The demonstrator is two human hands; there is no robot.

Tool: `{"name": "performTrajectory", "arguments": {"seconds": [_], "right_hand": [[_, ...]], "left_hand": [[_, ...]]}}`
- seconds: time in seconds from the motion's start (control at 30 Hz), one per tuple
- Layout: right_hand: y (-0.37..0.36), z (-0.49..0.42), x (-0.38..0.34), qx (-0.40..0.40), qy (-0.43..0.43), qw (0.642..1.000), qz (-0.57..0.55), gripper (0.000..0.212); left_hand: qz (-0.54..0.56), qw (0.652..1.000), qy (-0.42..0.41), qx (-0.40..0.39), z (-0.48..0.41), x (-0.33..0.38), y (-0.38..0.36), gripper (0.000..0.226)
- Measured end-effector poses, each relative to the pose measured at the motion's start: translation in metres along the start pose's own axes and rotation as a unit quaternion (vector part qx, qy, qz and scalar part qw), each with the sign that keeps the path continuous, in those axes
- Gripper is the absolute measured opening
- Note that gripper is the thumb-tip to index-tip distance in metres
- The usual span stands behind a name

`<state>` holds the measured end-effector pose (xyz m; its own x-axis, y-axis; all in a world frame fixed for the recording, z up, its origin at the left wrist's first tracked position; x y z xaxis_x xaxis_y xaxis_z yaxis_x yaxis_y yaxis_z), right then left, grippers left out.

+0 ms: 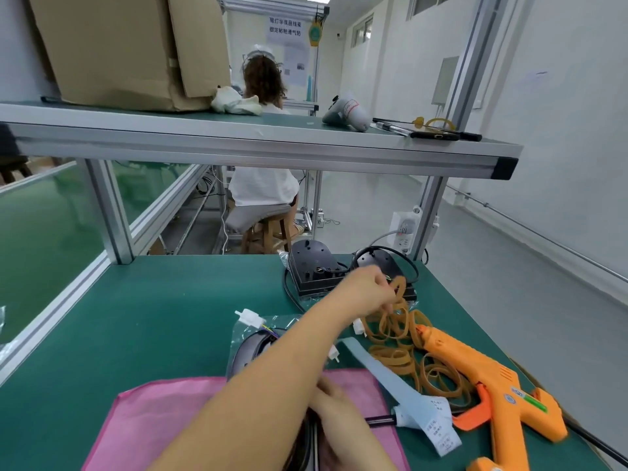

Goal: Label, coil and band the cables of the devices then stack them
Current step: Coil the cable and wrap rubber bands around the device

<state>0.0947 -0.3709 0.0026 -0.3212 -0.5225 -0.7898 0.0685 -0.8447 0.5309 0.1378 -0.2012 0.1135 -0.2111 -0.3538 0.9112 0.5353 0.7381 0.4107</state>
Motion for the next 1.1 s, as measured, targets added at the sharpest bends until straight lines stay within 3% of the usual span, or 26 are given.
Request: {"name": "performTrajectory", "arguments": {"seconds": [0.07, 0.1, 0.13, 0.17, 0.2, 0.23, 0.3, 0.37, 0.47, 0.67, 0.77, 0.87, 0.9, 0.97, 1.0, 1.03, 1.1], "right_hand": [[-0.046, 0.051, -0.055, -0.034, 0.077, 0.995, -0.058, 0.037], [-0.07, 0.075, -0.08, -0.013, 0.122, 0.988, -0.092, 0.052], [-0.1, 0.095, -0.1, -0.016, 0.133, 0.983, -0.125, 0.067], [-0.135, 0.11, -0.114, -0.067, 0.131, 0.971, -0.189, 0.084], [-0.167, 0.116, -0.116, -0.11, 0.104, 0.959, -0.24, 0.089], [-0.185, 0.121, -0.112, -0.144, 0.11, 0.949, -0.256, 0.081], [-0.179, 0.11, -0.108, -0.125, 0.107, 0.947, -0.275, 0.059], [-0.171, 0.117, -0.119, -0.144, 0.136, 0.938, -0.284, 0.053], [-0.18, 0.125, -0.131, -0.213, 0.194, 0.925, -0.248, 0.064], [-0.19, 0.114, -0.141, -0.218, 0.16, 0.943, -0.191, 0.102], [-0.192, 0.112, -0.146, -0.229, 0.148, 0.941, -0.199, 0.101], [-0.192, 0.116, -0.153, -0.239, 0.179, 0.93, -0.215, 0.085], [-0.19, 0.117, -0.155, -0.232, 0.185, 0.928, -0.224, 0.08], [-0.188, 0.114, -0.152, -0.218, 0.176, 0.924, -0.26, 0.077], [-0.188, 0.112, -0.149, -0.213, 0.172, 0.92, -0.279, 0.075], [-0.187, 0.112, -0.147, -0.211, 0.169, 0.915, -0.299, 0.073], [-0.188, 0.115, -0.146, -0.219, 0.168, 0.908, -0.316, 0.07]], "left_hand": [[0.052, 0.998, -0.033, 0.022, 0.013, 0.015, 0.031, 0.011], [0.054, 0.997, -0.055, 0.027, 0.022, 0.021, 0.049, 0.01], [0.046, 0.996, -0.074, 0.033, 0.033, 0.027, 0.068, 0.008], [0.044, 0.994, -0.089, 0.035, 0.043, 0.031, 0.089, 0.007], [0.051, 0.993, -0.099, 0.035, 0.054, 0.031, 0.109, 0.009], [0.068, 0.992, -0.101, 0.035, 0.064, 0.028, 0.129, 0.011], [0.108, 0.989, -0.088, 0.04, 0.081, 0.013, 0.165, 0.015], [0.156, 0.985, -0.056, 0.044, 0.092, -0.014, 0.188, 0.015], [0.232, 0.972, 0.004, 0.024, 0.105, -0.06, 0.192, 0.013], [0.353, 0.926, 0.064, -0.117, 0.123, -0.107, 0.142, 0.017], [0.345, 0.925, 0.058, -0.145, 0.124, -0.107, 0.126, 0.033], [0.377, 0.906, 0.058, -0.185, 0.136, -0.107, 0.114, 0.033], [0.383, 0.908, 0.052, -0.163, 0.14, -0.11, 0.115, 0.03], [0.402, 0.914, 0.045, -0.018, 0.138, -0.127, 0.126, 0.009], [0.402, 0.912, 0.071, 0.038, 0.138, -0.137, 0.129, 0.011], [0.401, 0.911, 0.093, 0.023, 0.14, -0.142, 0.125, 0.006], [0.348, 0.931, 0.11, -0.003, 0.136, -0.151, 0.123, 0.032]]}}
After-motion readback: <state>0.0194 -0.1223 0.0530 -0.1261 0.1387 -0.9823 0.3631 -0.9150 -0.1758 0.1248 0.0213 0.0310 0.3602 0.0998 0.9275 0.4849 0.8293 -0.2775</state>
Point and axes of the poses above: each hand's wrist, its own z-axis away from the middle knuckle, its own y-axis out of the back of the hand, x = y × z, the point moved 6 cm from there along -z, towards the middle knuckle, and after that the axes turned 11 degrees about z, right-handed, at the moved point
